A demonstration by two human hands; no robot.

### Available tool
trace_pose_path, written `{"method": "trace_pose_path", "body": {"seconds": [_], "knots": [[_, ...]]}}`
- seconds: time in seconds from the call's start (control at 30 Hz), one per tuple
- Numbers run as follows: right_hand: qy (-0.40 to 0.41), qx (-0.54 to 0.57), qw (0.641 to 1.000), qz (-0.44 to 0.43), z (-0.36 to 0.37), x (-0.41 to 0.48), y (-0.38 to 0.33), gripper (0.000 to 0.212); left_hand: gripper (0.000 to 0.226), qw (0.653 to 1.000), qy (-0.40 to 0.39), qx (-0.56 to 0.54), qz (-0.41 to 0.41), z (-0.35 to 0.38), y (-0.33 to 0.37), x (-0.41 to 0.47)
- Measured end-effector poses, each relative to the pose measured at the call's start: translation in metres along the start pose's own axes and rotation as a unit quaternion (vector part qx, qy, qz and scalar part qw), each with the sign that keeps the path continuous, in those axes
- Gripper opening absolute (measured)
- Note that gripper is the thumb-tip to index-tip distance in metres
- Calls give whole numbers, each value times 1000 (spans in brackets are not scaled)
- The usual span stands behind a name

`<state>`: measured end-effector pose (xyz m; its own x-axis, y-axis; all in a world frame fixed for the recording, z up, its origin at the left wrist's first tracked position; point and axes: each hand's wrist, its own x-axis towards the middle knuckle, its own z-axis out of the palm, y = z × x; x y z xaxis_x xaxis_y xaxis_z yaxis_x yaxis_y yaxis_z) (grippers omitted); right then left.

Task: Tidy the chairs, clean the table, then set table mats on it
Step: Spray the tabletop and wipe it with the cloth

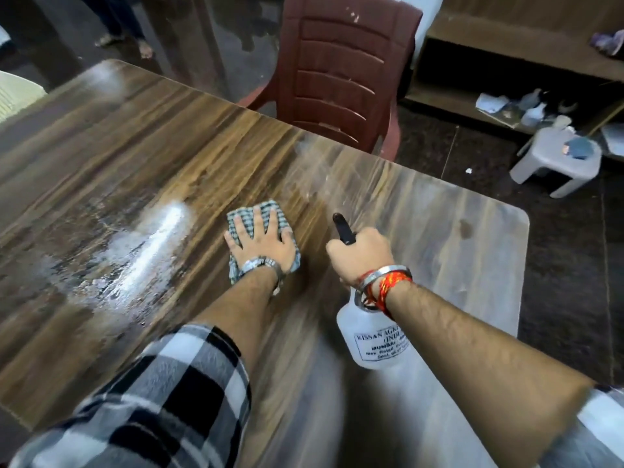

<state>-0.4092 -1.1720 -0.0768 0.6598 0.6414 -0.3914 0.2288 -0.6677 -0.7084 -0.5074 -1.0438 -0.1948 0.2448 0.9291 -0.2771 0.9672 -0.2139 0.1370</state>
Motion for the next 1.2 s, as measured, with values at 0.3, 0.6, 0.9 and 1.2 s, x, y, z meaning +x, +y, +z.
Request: {"method": "trace_pose_path", "body": {"seconds": [0.3, 0.6, 0.9, 1.2], "knots": [[-6, 10, 1000, 8, -23, 71, 5, 44, 60, 998, 24, 16, 55, -10, 84, 116], [5, 34, 999, 36, -56, 97, 26, 18, 62, 992, 21, 34, 119, -19, 159, 175], [59, 32, 997, 31, -77, 88, 40, 29, 60, 948, 12, 80, 307, 5, 186, 130], [47, 34, 997, 53, -51, 37, 45, 34, 62, 952, 1, 94, 293, 18, 141, 30]]}}
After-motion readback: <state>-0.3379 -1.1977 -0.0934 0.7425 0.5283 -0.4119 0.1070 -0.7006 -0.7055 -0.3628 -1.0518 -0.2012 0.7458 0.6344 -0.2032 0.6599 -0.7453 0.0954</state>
